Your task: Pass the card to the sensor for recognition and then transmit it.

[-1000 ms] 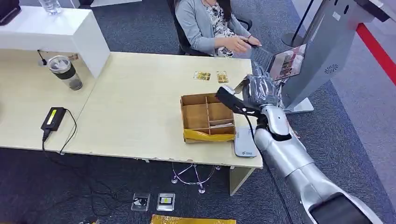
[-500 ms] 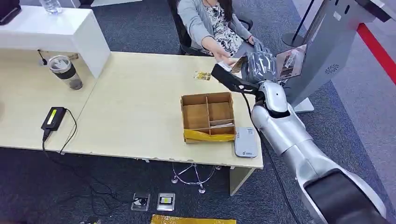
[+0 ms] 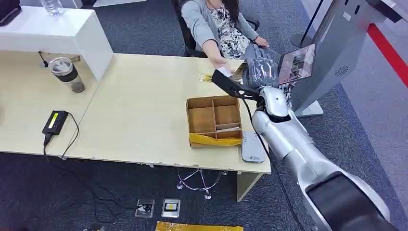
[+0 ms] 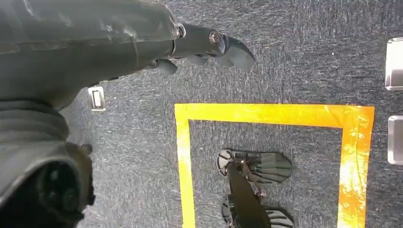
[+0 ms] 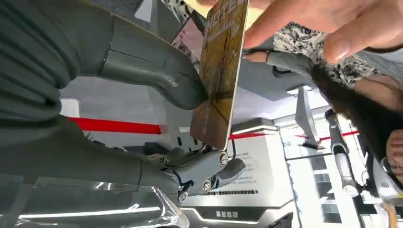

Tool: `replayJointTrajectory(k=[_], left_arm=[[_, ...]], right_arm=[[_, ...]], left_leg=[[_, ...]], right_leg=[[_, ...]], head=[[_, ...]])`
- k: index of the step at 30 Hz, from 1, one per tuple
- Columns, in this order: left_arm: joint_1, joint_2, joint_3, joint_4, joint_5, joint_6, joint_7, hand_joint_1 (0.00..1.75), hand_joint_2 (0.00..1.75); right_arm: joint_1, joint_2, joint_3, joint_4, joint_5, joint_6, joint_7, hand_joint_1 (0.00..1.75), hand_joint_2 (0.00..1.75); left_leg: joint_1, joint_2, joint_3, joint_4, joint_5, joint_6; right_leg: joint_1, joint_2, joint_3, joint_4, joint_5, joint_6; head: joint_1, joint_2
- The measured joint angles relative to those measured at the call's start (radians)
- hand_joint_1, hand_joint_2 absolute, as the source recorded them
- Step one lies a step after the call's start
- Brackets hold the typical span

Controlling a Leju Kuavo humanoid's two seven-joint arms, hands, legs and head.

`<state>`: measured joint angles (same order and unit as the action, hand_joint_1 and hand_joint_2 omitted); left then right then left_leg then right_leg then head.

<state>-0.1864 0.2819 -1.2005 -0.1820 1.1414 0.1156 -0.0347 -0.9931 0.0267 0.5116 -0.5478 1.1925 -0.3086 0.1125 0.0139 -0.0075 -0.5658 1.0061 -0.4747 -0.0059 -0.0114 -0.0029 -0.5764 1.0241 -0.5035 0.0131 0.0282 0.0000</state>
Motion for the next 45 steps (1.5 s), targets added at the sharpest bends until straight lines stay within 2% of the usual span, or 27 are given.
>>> replayJointTrajectory(k=[15, 16, 17, 23, 40, 42, 45], left_arm=[[0.000, -0.002, -0.009, 0.000, 0.003, 0.007, 0.000, 0.00, 0.00], [0.000, -0.002, -0.009, 0.000, 0.003, 0.007, 0.000, 0.00, 0.00], [0.000, -0.002, -0.009, 0.000, 0.003, 0.007, 0.000, 0.00, 0.00], [0.000, -0.002, -0.009, 0.000, 0.003, 0.006, 0.000, 0.00, 0.00], [0.001, -0.002, -0.010, 0.000, 0.007, 0.006, -0.002, 0.00, 0.00], [0.001, -0.002, -0.010, 0.000, 0.008, 0.007, -0.003, 0.00, 0.00], [0.002, -0.002, -0.010, 0.000, 0.009, 0.007, -0.003, 0.00, 0.00]], right_arm=[[-0.009, 0.048, 0.011, 0.040, 0.007, 0.003, 0.002, 1.75, 1.75], [-0.009, 0.052, 0.012, 0.043, 0.007, 0.004, 0.002, 0.54, 1.75], [-0.009, 0.055, 0.013, 0.045, 0.007, 0.004, 0.001, 0.00, 0.00], [-0.009, 0.076, 0.014, 0.061, -0.002, 0.050, -0.022, 0.00, 0.00], [-0.042, 0.081, 0.028, 0.072, -0.028, 0.048, -0.043, 0.00, 0.00], [-0.052, 0.076, 0.028, 0.075, -0.053, 0.053, -0.051, 0.00, 0.00], [-0.067, 0.062, 0.018, 0.079, -0.151, 0.107, -0.075, 0.00, 0.00]], left_leg=[[0.000, 0.000, 0.000, 0.000, 0.000, 0.000], [0.000, 0.000, 0.000, 0.000, 0.000, 0.000], [0.000, 0.000, 0.000, 0.000, 0.000, 0.000], [0.000, 0.000, 0.000, 0.000, 0.000, 0.000], [0.000, 0.000, 0.000, 0.000, 0.000, 0.000], [0.000, 0.000, 0.000, 0.000, 0.000, 0.000], [0.000, 0.000, 0.000, 0.000, 0.000, 0.000]], right_leg=[[0.000, 0.000, 0.000, 0.000, 0.000, 0.000], [0.000, 0.000, 0.000, 0.000, 0.000, 0.000], [0.000, 0.000, 0.000, 0.000, 0.000, 0.000], [0.000, 0.000, 0.000, 0.000, 0.000, 0.000], [0.000, 0.000, 0.000, 0.000, 0.000, 0.000], [0.000, 0.000, -0.001, 0.000, 0.000, 0.000], [0.000, 0.000, 0.000, 0.000, 0.000, 0.000]], head=[[0.000, 0.000], [0.000, 0.000], [-0.001, 0.000], [0.000, 0.000], [0.000, 0.000], [0.000, 0.000], [0.000, 0.000]])
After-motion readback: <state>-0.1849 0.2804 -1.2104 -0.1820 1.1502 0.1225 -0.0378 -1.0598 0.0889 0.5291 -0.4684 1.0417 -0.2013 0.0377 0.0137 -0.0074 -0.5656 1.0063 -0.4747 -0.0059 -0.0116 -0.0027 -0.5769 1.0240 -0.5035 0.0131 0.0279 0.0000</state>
